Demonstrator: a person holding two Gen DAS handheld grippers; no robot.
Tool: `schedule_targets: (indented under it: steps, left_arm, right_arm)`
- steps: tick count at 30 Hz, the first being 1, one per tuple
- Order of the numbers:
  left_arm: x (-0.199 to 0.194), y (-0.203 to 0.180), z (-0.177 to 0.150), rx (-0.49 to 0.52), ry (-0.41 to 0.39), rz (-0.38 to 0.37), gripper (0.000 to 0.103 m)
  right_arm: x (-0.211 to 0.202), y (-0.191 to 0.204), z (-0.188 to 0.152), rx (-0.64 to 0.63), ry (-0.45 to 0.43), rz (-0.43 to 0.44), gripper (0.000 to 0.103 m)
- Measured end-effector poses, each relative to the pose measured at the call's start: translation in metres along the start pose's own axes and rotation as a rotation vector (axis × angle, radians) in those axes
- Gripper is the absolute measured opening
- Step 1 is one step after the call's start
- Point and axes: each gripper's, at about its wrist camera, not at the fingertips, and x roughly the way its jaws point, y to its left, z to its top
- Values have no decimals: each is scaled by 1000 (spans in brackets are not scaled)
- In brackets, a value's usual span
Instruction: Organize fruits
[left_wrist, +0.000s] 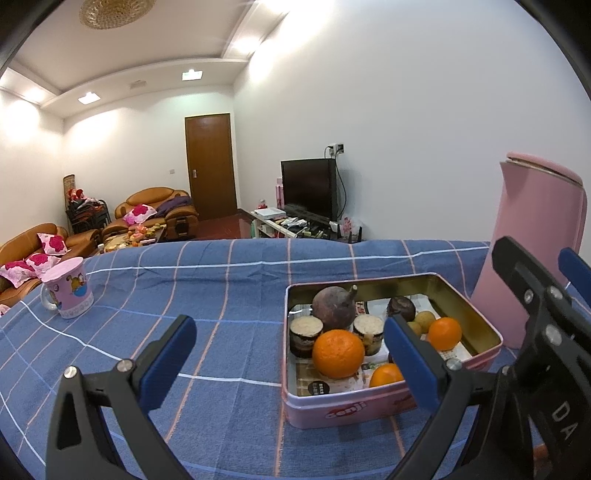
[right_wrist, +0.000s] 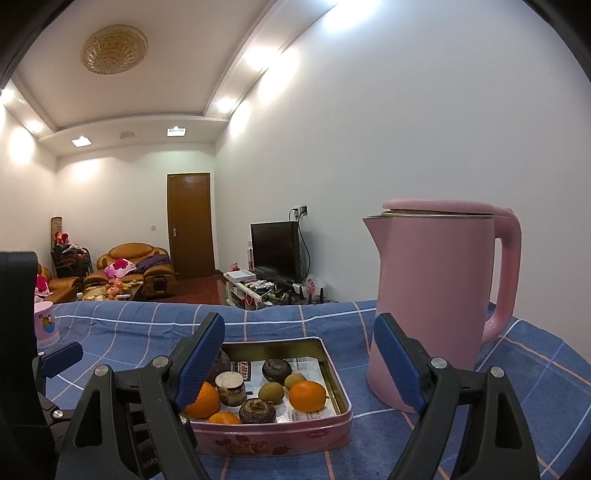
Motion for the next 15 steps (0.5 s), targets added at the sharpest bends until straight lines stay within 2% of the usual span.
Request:
schedule_targets:
  steps: [15]
  left_arm:
    - [0, -2, -2, 15, -1, -16, 103]
  right_arm:
    - [3, 2, 0, -4, 15, 0, 85]
